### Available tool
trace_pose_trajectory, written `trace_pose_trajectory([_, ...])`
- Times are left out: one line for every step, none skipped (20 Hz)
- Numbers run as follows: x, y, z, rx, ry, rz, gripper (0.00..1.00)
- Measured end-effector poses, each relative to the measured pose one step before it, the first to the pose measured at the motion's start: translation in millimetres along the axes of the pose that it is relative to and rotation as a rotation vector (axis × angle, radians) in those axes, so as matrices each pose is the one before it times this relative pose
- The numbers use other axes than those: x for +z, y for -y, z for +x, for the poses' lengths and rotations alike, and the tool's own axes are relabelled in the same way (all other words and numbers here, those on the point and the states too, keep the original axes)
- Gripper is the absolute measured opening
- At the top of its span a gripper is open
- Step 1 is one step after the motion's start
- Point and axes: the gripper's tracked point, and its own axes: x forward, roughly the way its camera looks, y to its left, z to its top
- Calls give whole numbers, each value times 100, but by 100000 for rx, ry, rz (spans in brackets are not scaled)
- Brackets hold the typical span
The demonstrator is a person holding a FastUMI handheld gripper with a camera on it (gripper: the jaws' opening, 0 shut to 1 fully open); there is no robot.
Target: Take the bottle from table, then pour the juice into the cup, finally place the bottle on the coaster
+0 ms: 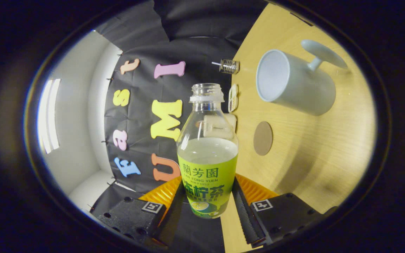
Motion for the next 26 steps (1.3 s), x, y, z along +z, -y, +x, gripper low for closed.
trace_pose_trajectory([106,-338,155,588,-5,2851,77])
trace_pose_trajectory([52,-268,303,579,-53,2894,77])
trace_pose_trajectory([6,-103,-6,259,79,3040,77])
trace_pose_trajectory([110,-90,167,179,13,2651,77])
trace_pose_trajectory([-20,26,16,141,53,2466,77])
trace_pose_trajectory([-35,-50,-24,152,-124,2087,77])
trace_pose_trajectory([-127,-169,-23,114,92,2068,77])
trace_pose_trajectory([49,-131,-25,312,229,2059,77])
trace_pose_trajectory([-15,-116,-14,372,343,2004,77])
trace_pose_trajectory([10,-128,46,640,56,1549,77])
trace_pose_trajectory([-84,-65,23,418,-289,1018,77])
trace_pose_trajectory([-85,-66,23,333,-80,675,77])
trace_pose_trajectory([95,-56,31,415,-47,637,77])
trace_pose_trajectory([99,-40,-29,614,176,693,77])
trace_pose_trajectory([-134,99,112,685,330,727,77])
trace_pose_trajectory([82,124,-35,-98,655,1091,77])
trace_pose_trajectory([33,-67,103,-204,556,1682,77])
trace_pose_trajectory([-121,-59,40,547,418,2217,77])
trace_pose_trajectory([-15,-9,13,390,471,2298,77])
trace_pose_trajectory([70,-1,-8,251,249,1843,77])
trace_pose_trajectory([68,-114,-132,304,295,1295,77])
trace_pose_trajectory([58,-91,-22,365,0,614,77])
trace_pose_trajectory([-11,-4,-6,405,240,120,77])
trace_pose_trajectory([58,-32,88,577,144,-164,77])
trace_pose_trajectory([246,-62,-182,581,-169,160,77])
trace_pose_trajectory([137,-32,-58,461,130,630,77])
